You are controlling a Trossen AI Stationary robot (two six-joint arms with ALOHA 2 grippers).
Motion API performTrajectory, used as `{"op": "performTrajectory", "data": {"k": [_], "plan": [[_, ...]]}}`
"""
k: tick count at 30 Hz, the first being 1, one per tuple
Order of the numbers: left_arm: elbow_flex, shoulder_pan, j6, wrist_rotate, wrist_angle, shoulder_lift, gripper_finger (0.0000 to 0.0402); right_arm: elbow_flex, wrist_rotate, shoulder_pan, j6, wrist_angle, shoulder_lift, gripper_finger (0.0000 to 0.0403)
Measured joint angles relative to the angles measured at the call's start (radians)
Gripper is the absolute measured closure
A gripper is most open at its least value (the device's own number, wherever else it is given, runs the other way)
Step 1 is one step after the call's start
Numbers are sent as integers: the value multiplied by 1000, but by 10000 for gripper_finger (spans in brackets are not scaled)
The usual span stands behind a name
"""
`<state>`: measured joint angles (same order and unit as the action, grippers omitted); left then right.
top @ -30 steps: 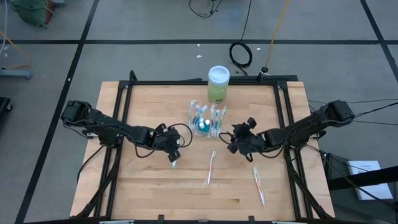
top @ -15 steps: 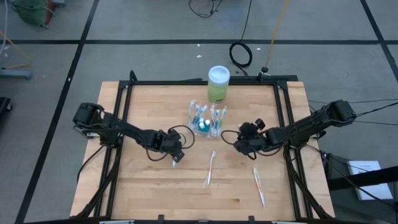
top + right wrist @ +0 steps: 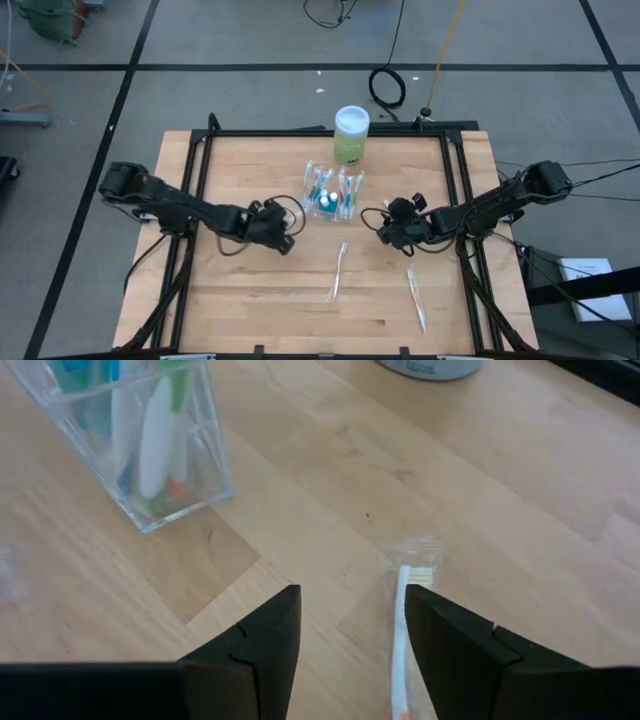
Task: Pick & Place toothbrushing station
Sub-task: Put the green toothbrush into the transparent organizer
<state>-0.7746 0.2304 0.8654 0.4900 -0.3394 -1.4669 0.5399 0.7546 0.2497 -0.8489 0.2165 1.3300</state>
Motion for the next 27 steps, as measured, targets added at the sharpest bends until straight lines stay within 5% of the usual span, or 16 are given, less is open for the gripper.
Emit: {"op": "performTrajectory", "data": {"k": [7, 11, 16, 27], "plan": [[0, 62, -94, 411, 81, 186, 395, -43, -1, 0, -1, -93, 0, 232], [-1, 81, -273, 500, 264, 205, 384, -48, -1, 0, -2, -110, 0, 232], [-2, 34, -478, 477, 546, 139, 395, -49, -1, 0, 9, -164, 0, 232], [-1, -148, -635, 267, 1077, -180, 395, -49, -3, 0, 32, -206, 0, 232]]}}
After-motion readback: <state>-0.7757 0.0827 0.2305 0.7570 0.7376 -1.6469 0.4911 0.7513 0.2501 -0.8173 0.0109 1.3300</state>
